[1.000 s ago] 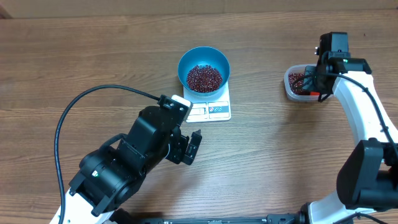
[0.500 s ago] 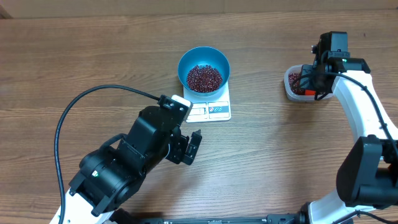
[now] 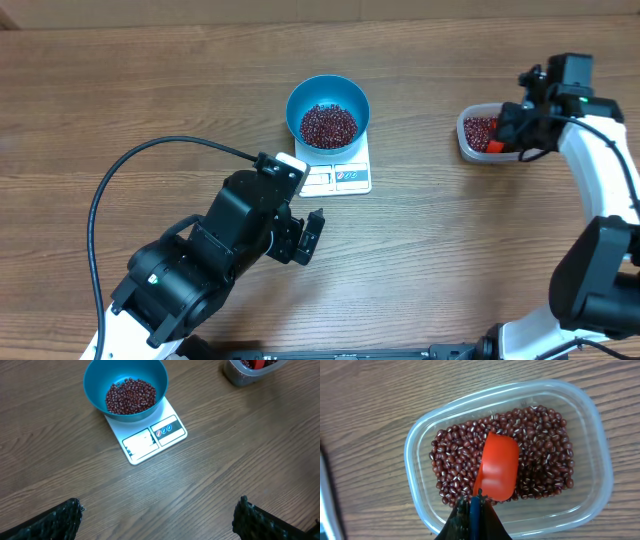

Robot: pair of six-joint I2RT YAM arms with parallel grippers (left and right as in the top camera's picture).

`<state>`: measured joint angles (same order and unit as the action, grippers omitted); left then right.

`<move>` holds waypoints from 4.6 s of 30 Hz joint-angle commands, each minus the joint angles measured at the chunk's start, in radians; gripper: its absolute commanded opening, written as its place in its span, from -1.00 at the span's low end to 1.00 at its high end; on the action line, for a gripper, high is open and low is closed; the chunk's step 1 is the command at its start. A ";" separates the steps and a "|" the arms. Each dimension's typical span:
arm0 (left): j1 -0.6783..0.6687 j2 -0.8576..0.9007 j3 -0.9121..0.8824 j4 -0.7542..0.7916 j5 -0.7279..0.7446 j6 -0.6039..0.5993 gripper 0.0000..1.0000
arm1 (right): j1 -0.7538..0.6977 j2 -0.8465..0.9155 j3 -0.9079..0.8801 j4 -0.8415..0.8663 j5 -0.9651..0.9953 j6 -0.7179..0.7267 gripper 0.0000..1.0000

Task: Scoop item into bowl and weigh 150g on scale
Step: 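Lower the scoop into the beans with the right gripper, then drag the scoop through the beans to fill it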

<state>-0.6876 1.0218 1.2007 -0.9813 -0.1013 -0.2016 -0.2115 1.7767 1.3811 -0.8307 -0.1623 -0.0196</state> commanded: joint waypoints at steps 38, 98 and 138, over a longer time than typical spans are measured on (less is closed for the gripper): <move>-0.006 0.005 -0.002 -0.003 -0.010 0.014 0.99 | -0.152 0.100 -0.008 -0.013 -0.380 -0.121 -0.93; -0.006 0.005 -0.002 -0.003 -0.010 0.014 0.99 | -0.260 0.164 -0.008 -0.013 -0.575 -0.131 -0.93; -0.006 0.006 -0.002 -0.003 -0.010 0.014 0.99 | -0.394 0.178 -0.007 -0.031 -0.855 -0.200 -0.93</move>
<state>-0.6876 1.0218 1.2007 -0.9813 -0.1013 -0.2016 -0.6010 1.9541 1.3808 -0.8650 -0.9531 -0.2005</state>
